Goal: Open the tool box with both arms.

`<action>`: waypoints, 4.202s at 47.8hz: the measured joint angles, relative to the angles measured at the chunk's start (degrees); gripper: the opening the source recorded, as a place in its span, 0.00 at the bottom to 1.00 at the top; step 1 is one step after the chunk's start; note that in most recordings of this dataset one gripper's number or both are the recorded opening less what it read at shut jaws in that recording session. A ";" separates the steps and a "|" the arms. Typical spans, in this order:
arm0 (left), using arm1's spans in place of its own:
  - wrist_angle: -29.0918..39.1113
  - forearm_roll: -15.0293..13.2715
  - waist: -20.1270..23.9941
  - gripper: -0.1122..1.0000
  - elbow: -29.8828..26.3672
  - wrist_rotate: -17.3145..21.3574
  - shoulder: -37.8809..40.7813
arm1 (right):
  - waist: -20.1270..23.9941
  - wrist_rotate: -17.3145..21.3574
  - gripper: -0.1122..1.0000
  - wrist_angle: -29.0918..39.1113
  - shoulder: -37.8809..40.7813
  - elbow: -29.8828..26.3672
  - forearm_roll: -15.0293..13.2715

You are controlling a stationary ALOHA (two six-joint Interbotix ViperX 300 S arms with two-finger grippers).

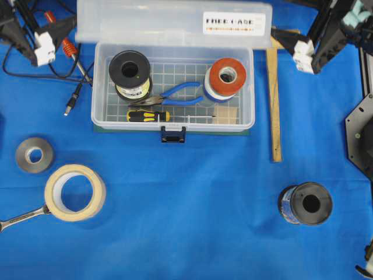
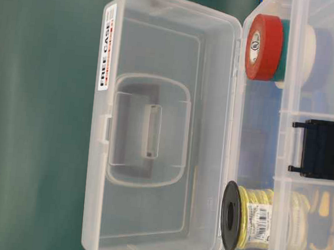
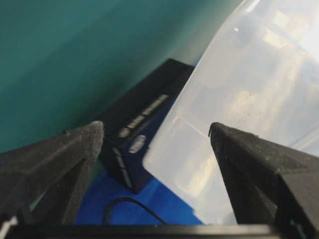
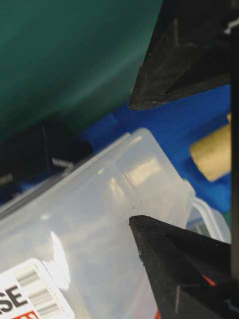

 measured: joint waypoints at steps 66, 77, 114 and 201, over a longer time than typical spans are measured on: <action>2.11 0.09 11.16 0.90 -9.23 2.11 16.61 | -12.92 -0.35 0.88 -0.62 13.27 -5.89 -1.67; 3.69 0.18 12.39 0.90 -6.86 2.11 14.59 | -13.27 -0.44 0.88 -0.18 11.07 -4.57 -1.58; 6.77 0.18 10.90 0.90 0.70 -0.79 3.52 | -11.69 0.62 0.88 5.80 -1.67 1.58 -1.58; 31.64 0.18 -28.04 0.90 12.57 -1.58 -34.63 | 26.63 1.76 0.88 21.80 -24.08 12.13 2.81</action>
